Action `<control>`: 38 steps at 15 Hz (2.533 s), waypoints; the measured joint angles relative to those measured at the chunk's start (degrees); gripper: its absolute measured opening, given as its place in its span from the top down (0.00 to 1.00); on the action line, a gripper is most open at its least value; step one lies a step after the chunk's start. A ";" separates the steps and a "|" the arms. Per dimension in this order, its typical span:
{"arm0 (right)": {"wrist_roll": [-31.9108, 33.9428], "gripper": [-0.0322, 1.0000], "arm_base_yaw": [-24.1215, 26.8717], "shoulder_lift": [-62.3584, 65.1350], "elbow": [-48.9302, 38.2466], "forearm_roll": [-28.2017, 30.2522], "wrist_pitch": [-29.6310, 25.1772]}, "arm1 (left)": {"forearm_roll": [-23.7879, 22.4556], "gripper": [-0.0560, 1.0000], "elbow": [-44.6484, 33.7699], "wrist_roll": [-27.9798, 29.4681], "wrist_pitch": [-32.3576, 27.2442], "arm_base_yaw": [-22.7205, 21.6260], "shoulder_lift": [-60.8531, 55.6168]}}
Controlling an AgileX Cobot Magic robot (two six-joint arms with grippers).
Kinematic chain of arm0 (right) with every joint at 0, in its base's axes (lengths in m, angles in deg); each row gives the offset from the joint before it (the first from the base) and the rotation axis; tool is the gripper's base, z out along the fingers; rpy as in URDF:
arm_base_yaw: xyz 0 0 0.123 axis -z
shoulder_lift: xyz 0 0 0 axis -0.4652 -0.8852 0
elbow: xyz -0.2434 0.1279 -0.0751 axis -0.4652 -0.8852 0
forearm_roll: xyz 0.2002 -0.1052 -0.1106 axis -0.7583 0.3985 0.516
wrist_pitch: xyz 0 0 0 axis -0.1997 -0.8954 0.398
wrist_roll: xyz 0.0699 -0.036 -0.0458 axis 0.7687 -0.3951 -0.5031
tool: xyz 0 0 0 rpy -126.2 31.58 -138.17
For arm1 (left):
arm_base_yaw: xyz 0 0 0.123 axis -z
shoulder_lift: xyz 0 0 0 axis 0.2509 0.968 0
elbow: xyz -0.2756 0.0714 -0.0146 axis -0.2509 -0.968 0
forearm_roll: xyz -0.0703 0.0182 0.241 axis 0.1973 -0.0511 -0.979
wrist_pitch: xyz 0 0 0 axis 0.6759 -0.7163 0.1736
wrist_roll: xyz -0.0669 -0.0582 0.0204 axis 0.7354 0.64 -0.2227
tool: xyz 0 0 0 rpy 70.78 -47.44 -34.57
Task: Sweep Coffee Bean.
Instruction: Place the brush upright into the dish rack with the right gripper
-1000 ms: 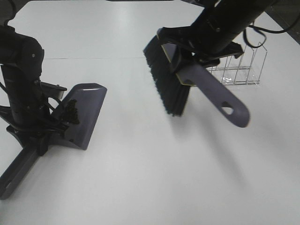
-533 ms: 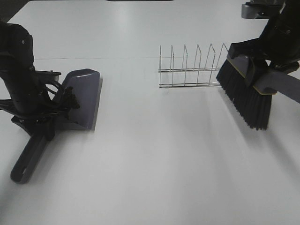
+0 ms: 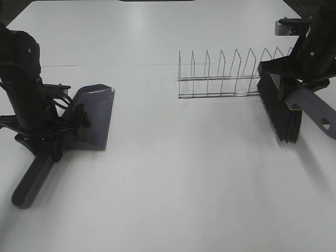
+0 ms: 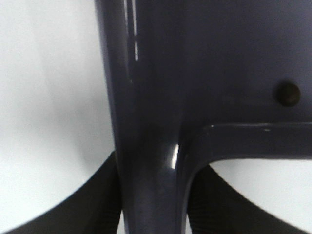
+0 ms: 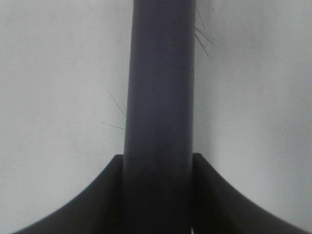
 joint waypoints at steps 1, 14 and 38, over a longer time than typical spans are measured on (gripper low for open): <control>0.06 0.67 0.00 -0.46 0.34 0.00 0.00 | 0.00 0.62 0.00 0.00 0.00 0.00 0.00; -4.07 0.67 0.00 -4.98 6.47 0.52 1.83 | 0.06 0.62 0.17 -1.26 -0.29 0.00 0.11; -15.01 0.67 0.63 -24.58 38.62 -4.53 -17.42 | 0.17 0.62 0.17 -1.26 -0.40 -0.06 0.11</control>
